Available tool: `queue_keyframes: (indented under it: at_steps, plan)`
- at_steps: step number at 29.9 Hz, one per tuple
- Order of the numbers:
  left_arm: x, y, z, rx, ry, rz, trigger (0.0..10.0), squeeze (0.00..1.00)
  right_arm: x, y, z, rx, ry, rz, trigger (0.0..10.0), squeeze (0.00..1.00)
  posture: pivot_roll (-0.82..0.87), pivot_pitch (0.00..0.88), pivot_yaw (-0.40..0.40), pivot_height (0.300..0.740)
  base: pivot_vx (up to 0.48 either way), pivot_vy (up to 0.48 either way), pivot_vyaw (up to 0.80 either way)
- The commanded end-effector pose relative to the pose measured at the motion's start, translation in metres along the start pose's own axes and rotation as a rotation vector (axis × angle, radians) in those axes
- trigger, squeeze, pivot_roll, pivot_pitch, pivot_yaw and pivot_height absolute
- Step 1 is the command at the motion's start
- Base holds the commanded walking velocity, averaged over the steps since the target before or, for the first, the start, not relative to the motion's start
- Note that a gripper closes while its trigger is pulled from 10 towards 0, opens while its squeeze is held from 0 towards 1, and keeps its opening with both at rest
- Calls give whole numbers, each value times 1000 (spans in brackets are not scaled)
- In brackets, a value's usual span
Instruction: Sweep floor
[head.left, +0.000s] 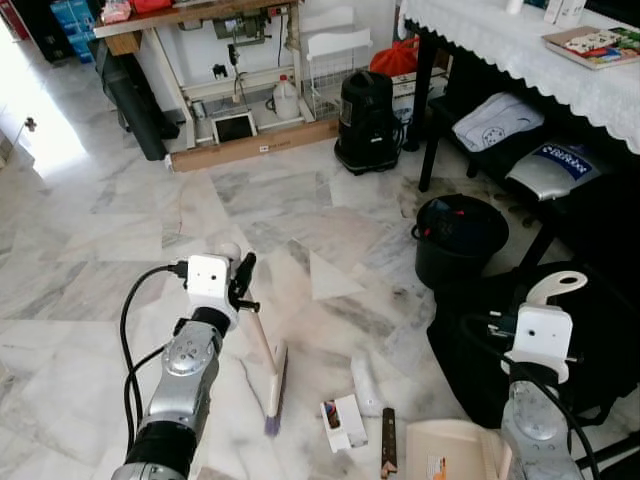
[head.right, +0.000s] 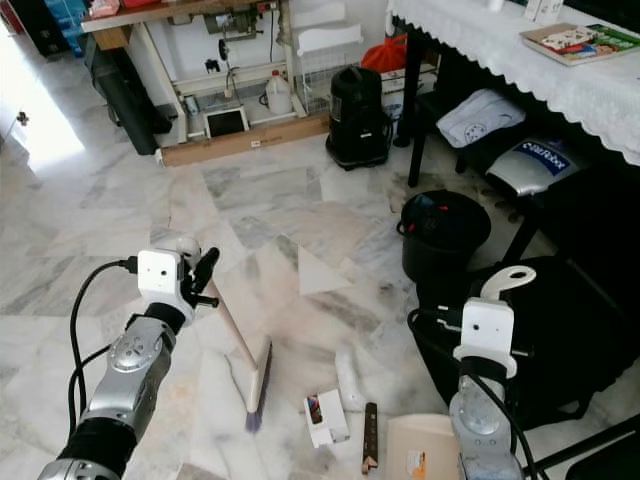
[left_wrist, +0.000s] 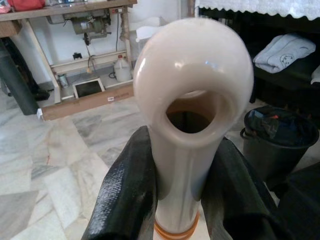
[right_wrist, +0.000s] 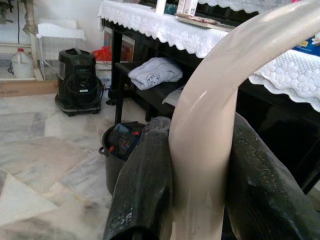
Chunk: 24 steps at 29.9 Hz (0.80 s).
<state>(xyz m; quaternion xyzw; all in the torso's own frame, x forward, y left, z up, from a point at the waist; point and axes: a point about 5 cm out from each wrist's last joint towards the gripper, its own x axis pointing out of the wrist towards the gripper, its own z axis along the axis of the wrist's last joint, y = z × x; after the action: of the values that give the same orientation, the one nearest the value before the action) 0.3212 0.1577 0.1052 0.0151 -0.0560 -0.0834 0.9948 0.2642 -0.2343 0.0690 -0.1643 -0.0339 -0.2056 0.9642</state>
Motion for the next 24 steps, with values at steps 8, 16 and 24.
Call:
queue_keyframes:
  at_steps: [8,16,24]
  plan:
    - [-2,13,11,11,-32,5,10000,0,1,7,-4,-11,-9,6,10000,0,-30,107,125,740,0,0,0]
    - [-2,10,10,-18,-10,-34,10000,0,-1,10,-11,-31,2,5,10000,0,-17,114,130,740,0,0,0]
    - [-2,9,9,-76,33,-67,10000,0,2,18,-12,-21,-1,22,10000,0,-4,117,131,740,0,0,0]
